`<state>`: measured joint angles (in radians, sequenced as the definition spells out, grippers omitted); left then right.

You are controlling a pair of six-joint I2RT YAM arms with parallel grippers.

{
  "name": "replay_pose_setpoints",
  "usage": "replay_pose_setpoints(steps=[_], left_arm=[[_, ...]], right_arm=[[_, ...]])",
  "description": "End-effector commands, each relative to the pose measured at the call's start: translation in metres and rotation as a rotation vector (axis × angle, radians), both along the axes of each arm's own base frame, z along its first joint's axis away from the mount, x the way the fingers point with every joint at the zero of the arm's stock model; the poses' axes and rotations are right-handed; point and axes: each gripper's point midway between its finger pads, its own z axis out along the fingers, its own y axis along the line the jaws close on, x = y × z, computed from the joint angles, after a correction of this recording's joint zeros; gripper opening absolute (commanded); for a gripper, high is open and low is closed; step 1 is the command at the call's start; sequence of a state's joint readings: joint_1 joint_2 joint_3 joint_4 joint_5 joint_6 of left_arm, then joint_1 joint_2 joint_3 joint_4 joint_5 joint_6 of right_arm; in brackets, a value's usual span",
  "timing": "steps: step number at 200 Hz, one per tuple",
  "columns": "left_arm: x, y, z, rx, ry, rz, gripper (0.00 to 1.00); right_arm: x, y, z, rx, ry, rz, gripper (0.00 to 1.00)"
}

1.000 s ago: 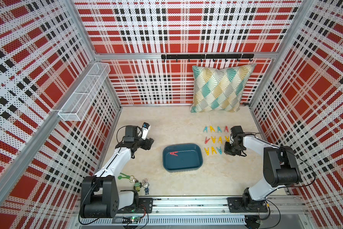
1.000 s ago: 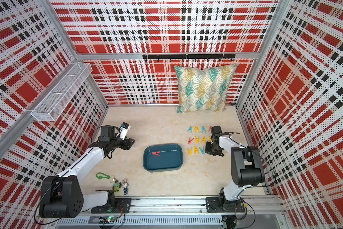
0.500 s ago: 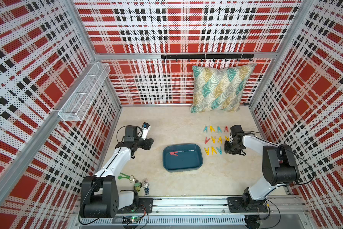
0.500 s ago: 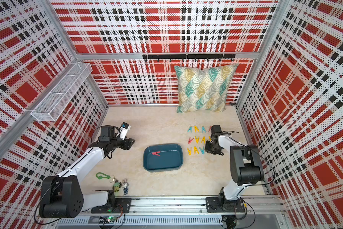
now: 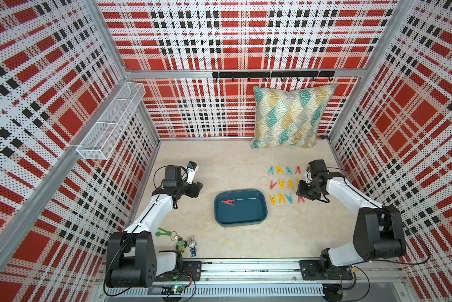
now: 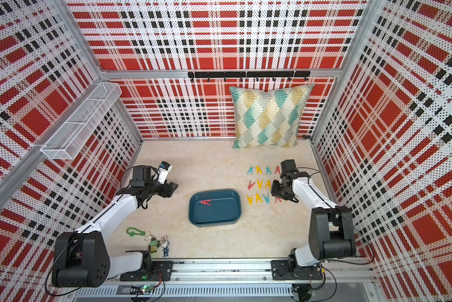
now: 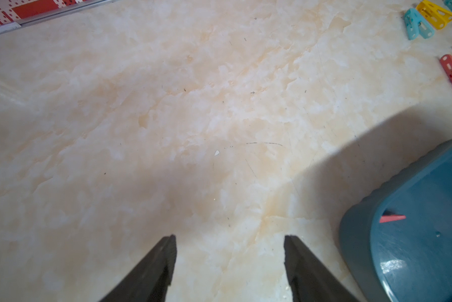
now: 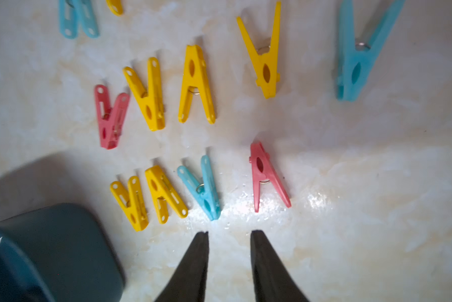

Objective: Take the clothespins out of the storage box
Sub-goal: Place the clothespin at the center of the board.

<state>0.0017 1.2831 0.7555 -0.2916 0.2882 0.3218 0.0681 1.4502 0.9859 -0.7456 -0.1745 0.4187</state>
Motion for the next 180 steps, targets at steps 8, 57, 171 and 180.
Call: replay_pose_setpoints(steps=[8, 57, 171, 180], left_arm=[[0.001, 0.002, 0.005, -0.006, -0.022, 0.002, 0.71], [0.001, 0.002, 0.006, -0.003, -0.023, 0.003, 0.71], [0.001, 0.004, 0.006, -0.003, -0.024, 0.009, 0.71], [0.001, 0.004, 0.006, -0.003, -0.026, 0.009, 0.71]], right_arm=[[-0.002, 0.02, 0.045, 0.083, -0.098, 0.042, 0.35], [-0.002, 0.087, 0.089, 0.076, -0.233, 0.267, 0.35], [-0.048, 0.258, 0.047, -0.064, -0.223, 0.843, 0.35], [-0.05, 0.267, 0.041, -0.09, -0.213, 0.874, 0.35]])
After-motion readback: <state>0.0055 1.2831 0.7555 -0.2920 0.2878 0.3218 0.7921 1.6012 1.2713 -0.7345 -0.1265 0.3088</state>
